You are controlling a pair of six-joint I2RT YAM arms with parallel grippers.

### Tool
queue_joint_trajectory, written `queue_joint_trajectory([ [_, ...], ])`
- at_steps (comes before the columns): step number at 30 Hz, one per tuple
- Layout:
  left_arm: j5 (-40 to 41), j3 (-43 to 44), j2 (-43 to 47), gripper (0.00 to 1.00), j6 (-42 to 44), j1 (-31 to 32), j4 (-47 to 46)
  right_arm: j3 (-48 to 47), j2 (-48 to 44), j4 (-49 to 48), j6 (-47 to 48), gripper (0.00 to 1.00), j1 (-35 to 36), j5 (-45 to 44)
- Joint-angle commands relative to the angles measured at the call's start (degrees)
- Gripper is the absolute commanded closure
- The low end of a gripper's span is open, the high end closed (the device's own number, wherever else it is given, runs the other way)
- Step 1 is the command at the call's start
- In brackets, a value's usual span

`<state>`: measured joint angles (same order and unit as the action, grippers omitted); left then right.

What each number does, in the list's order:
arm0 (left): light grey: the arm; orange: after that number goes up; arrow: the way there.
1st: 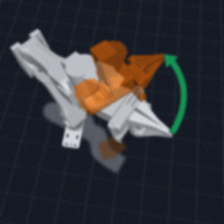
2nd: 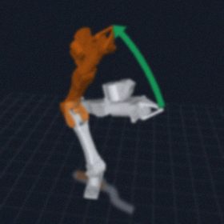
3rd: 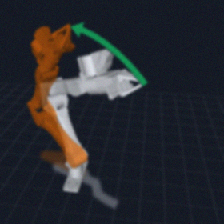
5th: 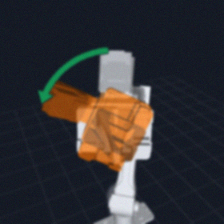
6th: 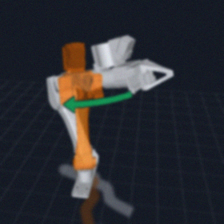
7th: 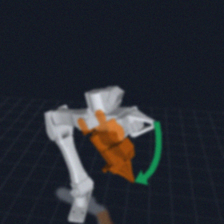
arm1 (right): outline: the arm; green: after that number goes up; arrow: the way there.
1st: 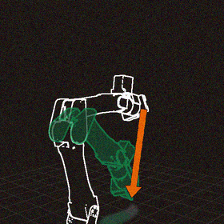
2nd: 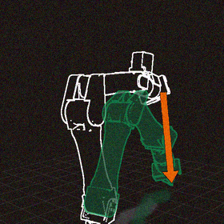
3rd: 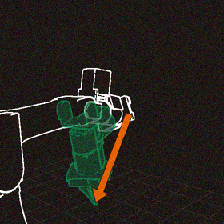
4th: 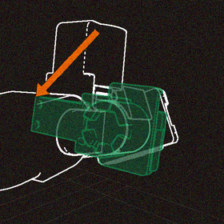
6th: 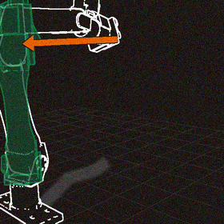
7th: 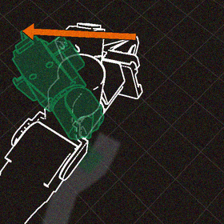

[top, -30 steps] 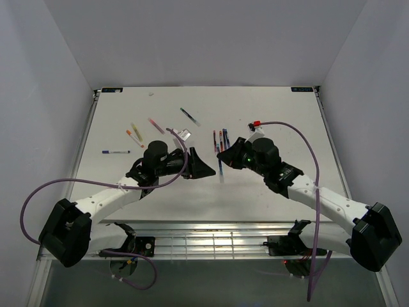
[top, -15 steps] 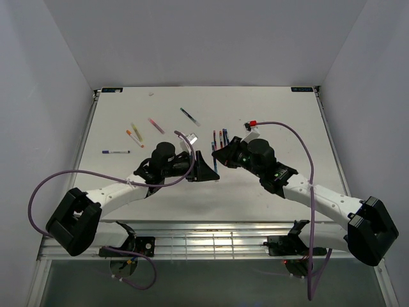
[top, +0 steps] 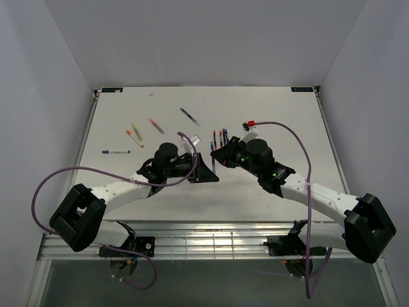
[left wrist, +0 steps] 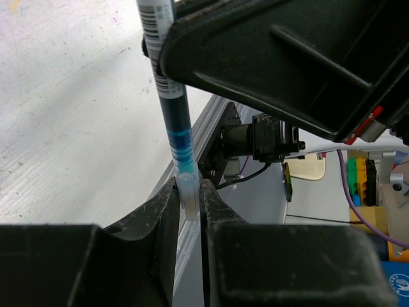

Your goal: Open the pen caps

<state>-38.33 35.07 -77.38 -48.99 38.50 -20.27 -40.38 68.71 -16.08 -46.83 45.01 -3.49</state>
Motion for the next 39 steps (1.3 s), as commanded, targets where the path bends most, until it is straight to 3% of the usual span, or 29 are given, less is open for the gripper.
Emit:
queue_joint_trajectory([
  [1, 0.3, 0.7, 0.4, 0.77, 0.7, 0.3, -1.2, 0.3, 0.4, -4.7, 0.2, 0.92, 0.3, 0.3],
  [6, 0.5, 0.6, 0.5, 0.88, 0.7, 0.3, -1.1, 1.3, -0.1, -4.4, 1.0, 0.92, 0.3, 0.8],
  [8, 0.4, 0.5, 0.5, 0.92, 0.8, 0.3, -1.1, 1.4, -0.2, -3.9, 2.0, 0.87, 0.3, 1.4],
  [11, 0.4, 0.3, 0.7, 0.98, 1.1, 0.3, -0.7, 0.6, 0.7, -1.7, 3.8, 0.70, 0.3, 2.9],
  [17, 1.1, 0.5, 0.8, 1.00, 1.7, 0.3, 0.7, -0.6, 3.3, 0.3, 5.3, 0.66, 0.3, 8.2],
  [20, 1.5, 0.6, 0.9, 1.00, 2.0, 0.3, 1.2, 0.3, 3.6, -0.1, 5.0, 0.71, 0.3, 9.0],
  [22, 1.9, 0.6, 0.9, 1.00, 2.1, 0.3, 1.5, 0.7, 3.5, -0.4, 5.1, 0.85, 0.3, 8.6],
  [24, 2.2, 0.5, 0.7, 1.00, 2.3, 0.3, 1.8, 0.8, 3.1, -0.4, 5.2, 0.92, 0.3, 6.3],
  [29, 2.7, -1.4, 0.0, 1.00, 1.8, 0.3, 1.9, -3.1, 3.1, 2.4, 7.2, 0.92, 0.3, -1.5],
  [36, 5.8, -5.9, 2.1, 1.00, -0.8, 0.4, 2.5, -28.3, 13.7, 18.5, 9.6, 0.92, -3.8, -12.0],
  [39, 9.3, -7.0, 4.1, 1.00, -1.4, 0.3, 5.4, -36.8, 19.8, 24.5, 10.5, 0.92, -6.5, -11.6],
])
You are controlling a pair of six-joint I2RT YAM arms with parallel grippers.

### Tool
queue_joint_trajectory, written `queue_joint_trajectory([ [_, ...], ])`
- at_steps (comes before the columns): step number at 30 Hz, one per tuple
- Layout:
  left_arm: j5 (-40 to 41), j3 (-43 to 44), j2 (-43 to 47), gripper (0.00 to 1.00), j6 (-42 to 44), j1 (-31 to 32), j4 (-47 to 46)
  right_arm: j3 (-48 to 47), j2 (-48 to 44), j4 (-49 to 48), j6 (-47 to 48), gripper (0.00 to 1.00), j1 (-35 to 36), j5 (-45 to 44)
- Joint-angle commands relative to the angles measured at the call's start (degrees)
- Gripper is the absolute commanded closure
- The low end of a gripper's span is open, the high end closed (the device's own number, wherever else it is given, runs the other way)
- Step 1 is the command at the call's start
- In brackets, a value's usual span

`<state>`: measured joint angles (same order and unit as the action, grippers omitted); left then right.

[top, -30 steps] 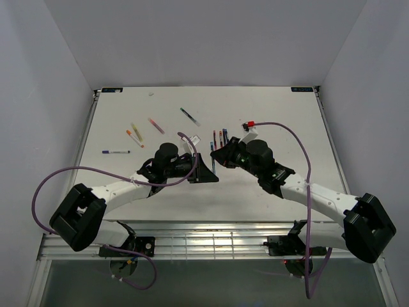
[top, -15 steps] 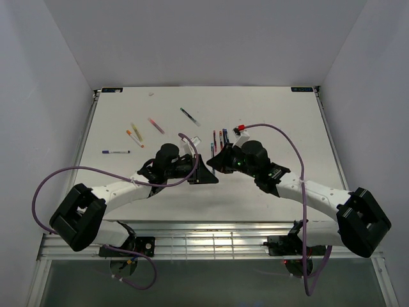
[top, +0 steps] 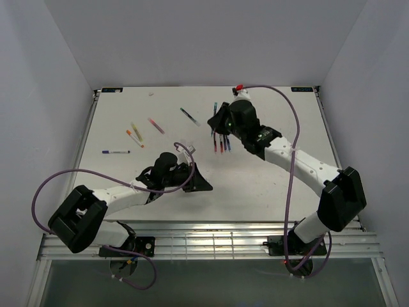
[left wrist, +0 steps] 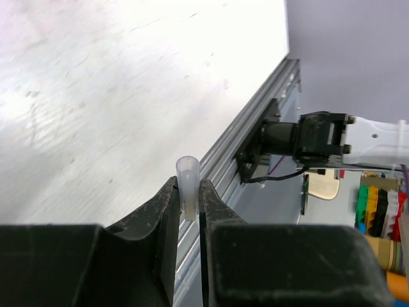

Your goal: Open the pen caps

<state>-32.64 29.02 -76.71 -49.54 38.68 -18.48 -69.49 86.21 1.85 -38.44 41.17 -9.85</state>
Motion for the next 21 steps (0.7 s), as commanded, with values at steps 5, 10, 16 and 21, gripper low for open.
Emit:
queue_joint_trajectory([
  [5, 13.2, 2.5, 5.5, 1.00, 2.0, 0.2, 13.5, -17.6, 7.7, 10.8, 4.5, 0.92, -5.4, -2.7],
  [10, 21.0, 13.3, 2.0, 1.00, 7.7, -3.2, 24.5, -13.8, 6.3, 10.7, 8.5, 0.92, -8.4, 1.1],
  [16, 23.0, 19.8, -2.4, 1.00, 11.6, -14.3, 26.2, -8.3, 6.8, 10.8, 12.9, 0.92, -14.1, 7.9],
  [21, 23.8, 25.8, -9.6, 1.00, 12.9, -21.8, 28.7, -6.9, 9.5, 11.0, 17.2, 0.92, -18.8, 13.8],
])
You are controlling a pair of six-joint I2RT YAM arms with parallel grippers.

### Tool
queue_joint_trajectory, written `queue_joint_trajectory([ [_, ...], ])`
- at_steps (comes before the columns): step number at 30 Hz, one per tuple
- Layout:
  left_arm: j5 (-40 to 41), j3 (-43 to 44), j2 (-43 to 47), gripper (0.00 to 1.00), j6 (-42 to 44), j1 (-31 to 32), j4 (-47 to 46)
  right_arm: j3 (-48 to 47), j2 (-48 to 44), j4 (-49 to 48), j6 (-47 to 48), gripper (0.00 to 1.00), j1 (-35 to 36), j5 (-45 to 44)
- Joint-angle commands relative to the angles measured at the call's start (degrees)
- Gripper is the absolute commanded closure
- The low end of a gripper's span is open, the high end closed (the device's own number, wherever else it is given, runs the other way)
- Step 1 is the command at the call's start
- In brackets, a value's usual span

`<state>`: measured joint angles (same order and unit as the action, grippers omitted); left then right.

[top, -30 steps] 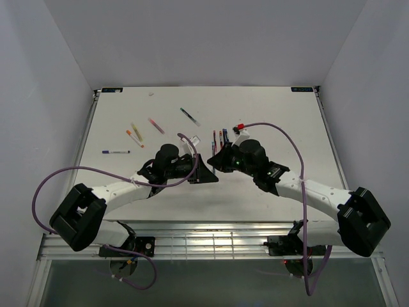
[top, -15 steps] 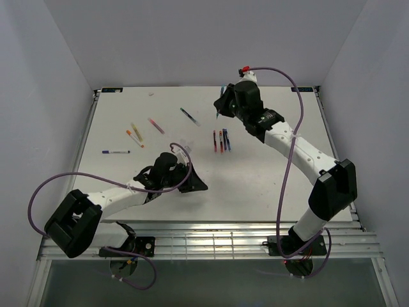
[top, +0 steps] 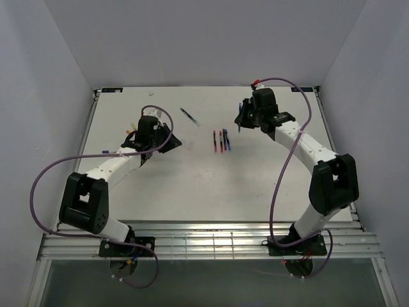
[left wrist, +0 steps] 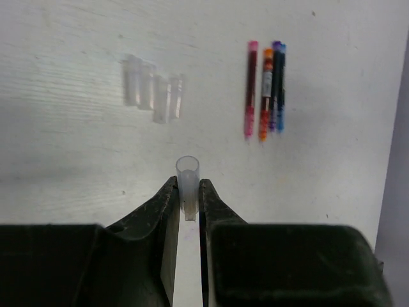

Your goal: Open the pen caps

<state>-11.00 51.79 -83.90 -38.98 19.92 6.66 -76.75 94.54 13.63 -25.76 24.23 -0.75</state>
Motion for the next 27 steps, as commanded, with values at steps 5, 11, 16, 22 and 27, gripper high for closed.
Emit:
queue_joint_trajectory([
  [5, -0.4, 1.9, -5.7, 0.95, 3.1, -5.9, -3.0, -0.2, 5.9, -0.3, 8.7, 0.92, -4.3, 6.1],
  [11, -5.0, 3.2, -12.8, 0.91, 5.0, -6.6, -9.8, -3.0, 13.9, -0.1, 10.6, 0.92, -5.9, 10.1],
  [16, -5.1, 5.3, -17.6, 0.89, 6.2, -7.4, -11.3, -4.4, 19.1, -0.2, 11.7, 0.92, -6.0, 11.8],
  [22, -6.5, 7.4, -21.6, 0.87, 7.2, -8.5, -13.1, -5.1, 21.0, -0.3, 12.0, 0.92, -6.2, 12.4],
  [27, -9.2, 8.9, -24.9, 0.76, 6.6, -9.6, -14.3, -5.2, 22.2, -0.3, 12.4, 0.91, -6.5, 12.4],
])
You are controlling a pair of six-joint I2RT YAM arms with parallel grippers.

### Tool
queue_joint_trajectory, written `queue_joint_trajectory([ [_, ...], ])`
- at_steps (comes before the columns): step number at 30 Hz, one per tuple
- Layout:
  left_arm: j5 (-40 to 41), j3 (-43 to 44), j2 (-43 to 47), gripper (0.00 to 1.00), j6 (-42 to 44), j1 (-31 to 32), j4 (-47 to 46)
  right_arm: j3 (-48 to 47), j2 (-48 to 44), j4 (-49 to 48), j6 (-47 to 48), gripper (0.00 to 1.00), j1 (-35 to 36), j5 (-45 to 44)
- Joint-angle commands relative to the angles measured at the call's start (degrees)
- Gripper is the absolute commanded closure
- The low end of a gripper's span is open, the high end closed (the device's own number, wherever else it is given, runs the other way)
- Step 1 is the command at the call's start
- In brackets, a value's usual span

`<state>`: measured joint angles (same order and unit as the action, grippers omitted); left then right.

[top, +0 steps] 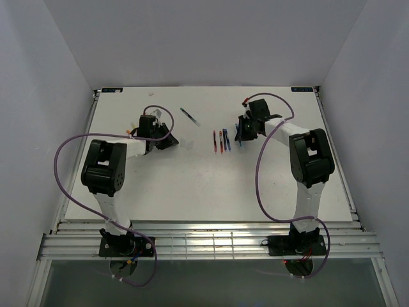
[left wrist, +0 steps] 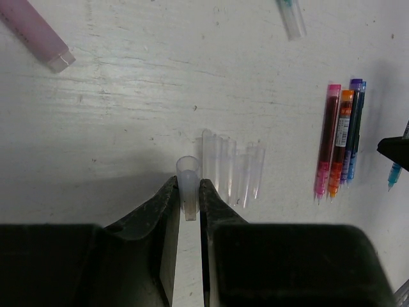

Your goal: Open the pen caps

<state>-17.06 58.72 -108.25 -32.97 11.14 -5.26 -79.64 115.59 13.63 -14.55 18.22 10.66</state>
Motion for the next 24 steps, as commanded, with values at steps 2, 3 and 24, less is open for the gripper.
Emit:
queue_joint_trajectory([
  [2, -4.1, 2.2, -1.3, 0.70, 0.0, -1.0, -3.0, -2.5, 1.7, -0.4, 1.1, 0.90, -0.6, 1.1],
  [3, -4.4, 2.5, -2.0, 0.69, -0.1, -1.0, -3.1, -2.5, 2.2, -0.5, 1.1, 0.89, -0.6, 1.6],
  [24, -5.6, 1.4, -2.4, 0.58, -0.3, -1.1, -3.2, -2.5, 5.0, -4.0, -0.9, 0.75, -0.6, 6.6],
])
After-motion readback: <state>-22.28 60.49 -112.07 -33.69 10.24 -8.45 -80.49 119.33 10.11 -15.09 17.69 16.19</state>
